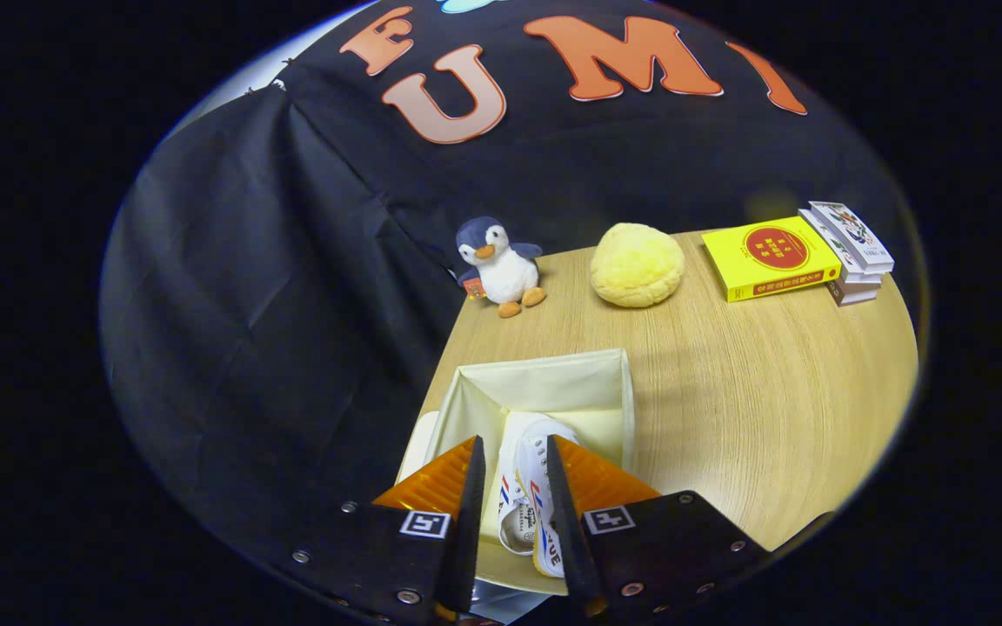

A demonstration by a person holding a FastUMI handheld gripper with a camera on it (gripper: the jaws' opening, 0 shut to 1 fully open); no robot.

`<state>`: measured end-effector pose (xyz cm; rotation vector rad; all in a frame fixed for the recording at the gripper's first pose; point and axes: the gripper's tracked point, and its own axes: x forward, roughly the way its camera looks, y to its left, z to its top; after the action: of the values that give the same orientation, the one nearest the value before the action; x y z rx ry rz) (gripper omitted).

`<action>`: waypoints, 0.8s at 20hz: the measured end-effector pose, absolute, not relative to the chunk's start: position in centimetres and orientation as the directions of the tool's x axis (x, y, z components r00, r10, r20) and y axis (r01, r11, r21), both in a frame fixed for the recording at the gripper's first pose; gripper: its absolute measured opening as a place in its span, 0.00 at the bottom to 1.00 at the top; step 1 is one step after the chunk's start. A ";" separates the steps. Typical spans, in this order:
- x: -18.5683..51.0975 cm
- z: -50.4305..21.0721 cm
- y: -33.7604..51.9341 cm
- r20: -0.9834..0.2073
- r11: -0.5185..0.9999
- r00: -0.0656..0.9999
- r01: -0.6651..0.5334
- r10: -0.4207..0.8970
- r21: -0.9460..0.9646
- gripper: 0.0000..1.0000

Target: Open the storage box then place both shoes into the box .Put the left shoe in first, then the right shoe, with the right side of both shoes facing outward in a uniform manner.

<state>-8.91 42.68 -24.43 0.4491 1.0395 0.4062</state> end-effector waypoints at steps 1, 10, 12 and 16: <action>-8.9 -23.9 41.7 -0.713 0.835 0.464 -0.123 0.526 0.536 0.44; -4.8 -19.0 29.3 -0.560 0.881 0.711 -0.183 0.425 0.436 0.70; -4.2 -17.9 25.5 -0.536 0.903 0.755 -0.174 0.379 0.393 0.75; -3.1 -15.2 18.8 -0.468 0.935 0.837 -0.133 0.283 0.328 0.88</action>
<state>-3.06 18.79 -15.18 0.2899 0.5361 0.2232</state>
